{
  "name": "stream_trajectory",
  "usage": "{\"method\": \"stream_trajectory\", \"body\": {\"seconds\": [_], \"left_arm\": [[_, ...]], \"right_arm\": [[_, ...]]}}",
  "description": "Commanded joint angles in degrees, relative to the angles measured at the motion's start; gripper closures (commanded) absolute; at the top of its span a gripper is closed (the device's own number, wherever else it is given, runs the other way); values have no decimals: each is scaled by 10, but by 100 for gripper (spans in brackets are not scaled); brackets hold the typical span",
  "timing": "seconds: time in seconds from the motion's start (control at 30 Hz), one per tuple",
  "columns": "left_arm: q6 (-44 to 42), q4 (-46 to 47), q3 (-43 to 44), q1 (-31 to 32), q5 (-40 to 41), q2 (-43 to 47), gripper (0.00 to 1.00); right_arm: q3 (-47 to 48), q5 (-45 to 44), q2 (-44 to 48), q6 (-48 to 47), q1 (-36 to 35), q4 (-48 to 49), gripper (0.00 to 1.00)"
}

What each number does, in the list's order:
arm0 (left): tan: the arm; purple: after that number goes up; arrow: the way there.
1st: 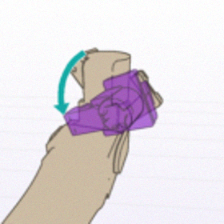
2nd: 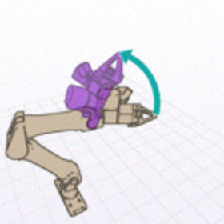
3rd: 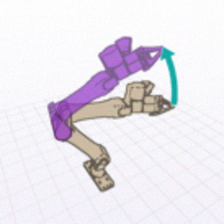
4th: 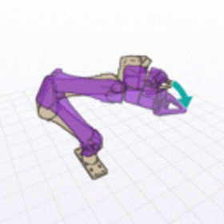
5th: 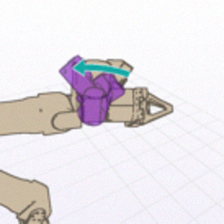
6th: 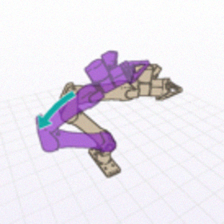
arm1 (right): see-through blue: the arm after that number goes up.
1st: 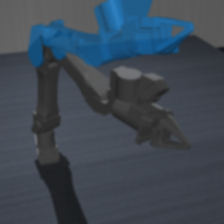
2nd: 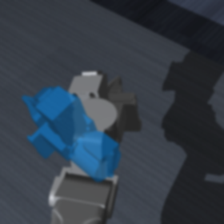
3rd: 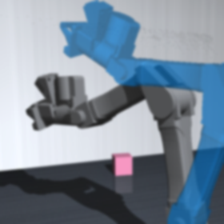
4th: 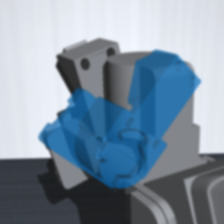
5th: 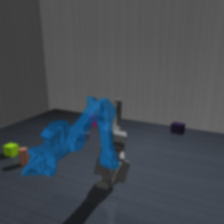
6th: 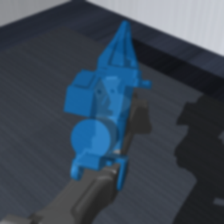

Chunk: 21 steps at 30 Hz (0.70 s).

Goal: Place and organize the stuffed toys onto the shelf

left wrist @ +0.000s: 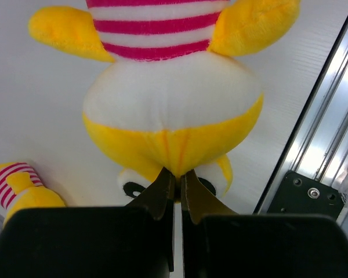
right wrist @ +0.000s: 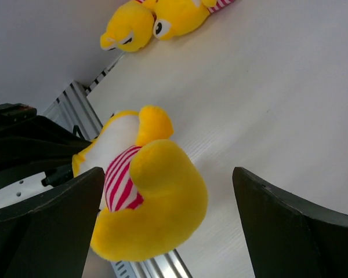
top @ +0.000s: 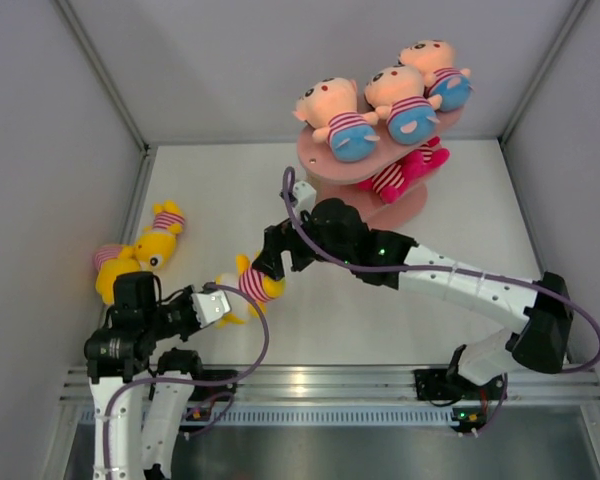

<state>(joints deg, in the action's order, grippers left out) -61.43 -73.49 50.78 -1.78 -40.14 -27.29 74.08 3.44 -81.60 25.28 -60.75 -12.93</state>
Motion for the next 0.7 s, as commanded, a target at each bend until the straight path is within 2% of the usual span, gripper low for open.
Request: {"method": "stream_trajectory", "body": {"seconds": [0.0,0.1,0.2,0.23,0.3,0.33,0.37,0.4,0.43,0.5,0.6,0.67], "left_arm": [[-18,-12,20,1,-28,15,100],[-20,-11,11,2,-27,18,100],[-28,-11,0,2,-29,23,100],[-28,-12,-2,2,-31,24,100],[-24,-10,-1,2,-30,25,100],[-22,-10,0,1,-28,25,100],[-15,-10,2,2,-21,24,97],[-10,-10,2,1,-17,24,76],[-5,-9,2,1,-13,23,63],[41,2,3,1,-4,21,28],[123,43,11,0,33,19,13],[194,91,16,0,60,21,12]], "right_arm": [[19,-9,-30,31,-30,36,8],[5,-1,-44,42,-52,41,9],[-6,5,-54,56,-68,41,19],[-10,9,-58,60,-71,41,41],[-36,7,-53,77,-70,42,71],[-49,3,-41,81,-70,49,92],[-81,1,-33,87,-70,55,100],[-101,-4,-24,98,-70,62,100],[-121,-10,-3,103,-71,75,100],[-186,-25,21,125,-70,87,100],[-279,-76,103,159,-62,108,100],[-348,-98,143,180,-52,111,100]]}}
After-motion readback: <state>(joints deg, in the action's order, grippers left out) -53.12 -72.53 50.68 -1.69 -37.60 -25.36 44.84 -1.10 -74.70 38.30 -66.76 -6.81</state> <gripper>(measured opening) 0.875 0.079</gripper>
